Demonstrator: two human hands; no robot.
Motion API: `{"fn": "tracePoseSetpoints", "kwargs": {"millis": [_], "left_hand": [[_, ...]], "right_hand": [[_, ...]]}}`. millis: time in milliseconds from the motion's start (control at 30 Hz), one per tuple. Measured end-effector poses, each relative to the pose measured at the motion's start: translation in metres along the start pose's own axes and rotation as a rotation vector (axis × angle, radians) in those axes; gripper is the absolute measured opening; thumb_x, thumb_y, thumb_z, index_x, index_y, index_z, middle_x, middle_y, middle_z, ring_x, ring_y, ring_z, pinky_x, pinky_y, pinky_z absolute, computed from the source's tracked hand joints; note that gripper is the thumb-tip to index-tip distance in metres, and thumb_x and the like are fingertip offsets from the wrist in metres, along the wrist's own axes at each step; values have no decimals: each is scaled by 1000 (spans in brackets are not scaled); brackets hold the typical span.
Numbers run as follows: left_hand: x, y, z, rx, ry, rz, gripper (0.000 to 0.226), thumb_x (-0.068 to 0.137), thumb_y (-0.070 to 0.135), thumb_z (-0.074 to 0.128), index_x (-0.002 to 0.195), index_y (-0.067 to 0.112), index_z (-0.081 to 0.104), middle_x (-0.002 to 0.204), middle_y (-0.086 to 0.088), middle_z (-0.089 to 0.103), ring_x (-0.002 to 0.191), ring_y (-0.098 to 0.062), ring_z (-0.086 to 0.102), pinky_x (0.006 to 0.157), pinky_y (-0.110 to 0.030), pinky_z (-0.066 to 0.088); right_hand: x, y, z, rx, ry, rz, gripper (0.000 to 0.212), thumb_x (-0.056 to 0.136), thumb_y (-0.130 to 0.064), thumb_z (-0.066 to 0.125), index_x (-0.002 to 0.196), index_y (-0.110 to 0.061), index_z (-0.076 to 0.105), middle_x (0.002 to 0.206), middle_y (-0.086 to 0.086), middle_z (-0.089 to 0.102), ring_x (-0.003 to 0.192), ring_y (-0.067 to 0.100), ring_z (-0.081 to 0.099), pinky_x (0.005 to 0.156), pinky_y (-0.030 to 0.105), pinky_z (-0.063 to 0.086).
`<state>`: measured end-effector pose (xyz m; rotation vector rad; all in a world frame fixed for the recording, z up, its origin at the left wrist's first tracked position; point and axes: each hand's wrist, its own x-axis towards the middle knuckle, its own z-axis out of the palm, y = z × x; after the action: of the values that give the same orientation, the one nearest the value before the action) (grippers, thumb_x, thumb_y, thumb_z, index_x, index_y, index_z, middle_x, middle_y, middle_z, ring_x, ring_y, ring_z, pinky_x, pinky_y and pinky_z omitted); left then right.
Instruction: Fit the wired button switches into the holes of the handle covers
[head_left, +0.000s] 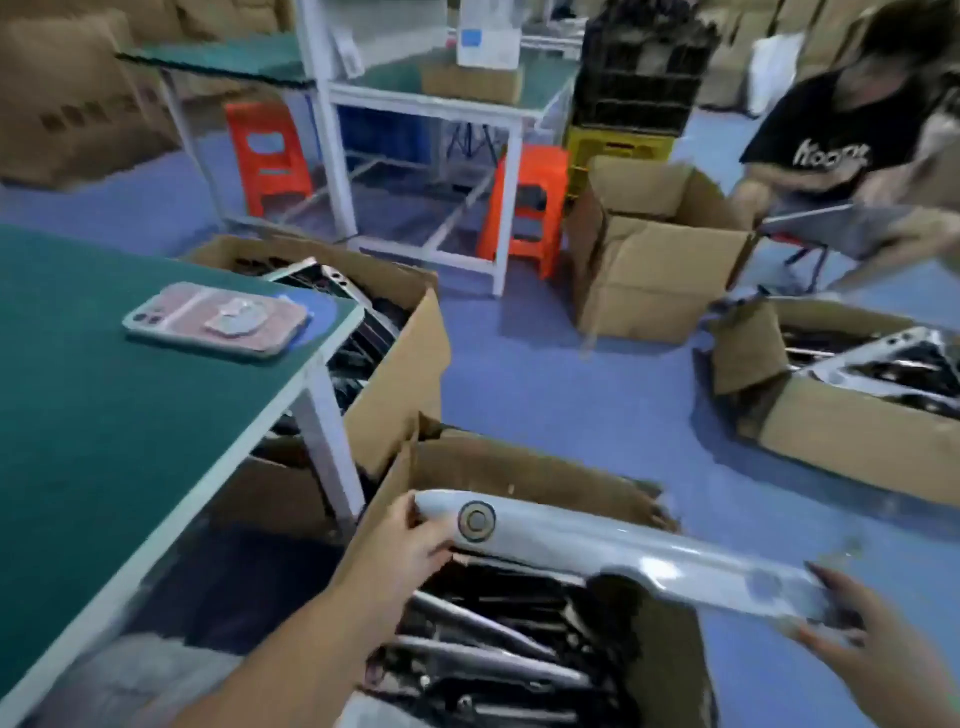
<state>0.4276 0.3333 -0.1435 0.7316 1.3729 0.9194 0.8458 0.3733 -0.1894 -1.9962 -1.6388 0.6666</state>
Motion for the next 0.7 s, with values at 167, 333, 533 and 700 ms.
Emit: {"fn": "tracePoseSetpoints", "kwargs": {"millis": [167, 333, 533, 700], "left_hand": [[9, -18, -36, 671, 165, -170, 56, 92, 22, 62, 143, 18, 37, 137, -3, 47, 117, -18, 50, 81, -24, 39], [-21, -10, -58, 732, 236, -201, 47, 95, 24, 56, 140, 15, 43, 140, -4, 49, 124, -20, 47, 91, -27, 37], [-110, 27, -65, 430, -44, 50, 23, 85, 44, 65, 107, 46, 63, 110, 28, 66, 101, 15, 58, 74, -4, 44], [-233, 52, -130, 274, 133, 612, 50, 98, 37, 50, 136, 4, 48, 131, -24, 56, 128, -40, 47, 112, -44, 32]], "right_hand": [[-7, -21, 49, -261, -317, 84, 89, 75, -37, 77, 147, -23, 26, 146, 9, 32, 130, 26, 38, 99, 37, 36], [14, -73, 66, -308, -289, -111, 81, 76, -45, 74, 144, -27, 34, 145, 2, 36, 131, 22, 36, 106, 35, 32], [-2, -175, 82, -43, -256, -415, 48, 78, -43, 71, 119, -51, 48, 115, -25, 53, 106, -2, 51, 83, 25, 41], [-44, -300, 94, 281, -284, -765, 35, 75, -43, 67, 105, -58, 55, 99, -32, 63, 87, -14, 59, 66, 8, 43]]}}
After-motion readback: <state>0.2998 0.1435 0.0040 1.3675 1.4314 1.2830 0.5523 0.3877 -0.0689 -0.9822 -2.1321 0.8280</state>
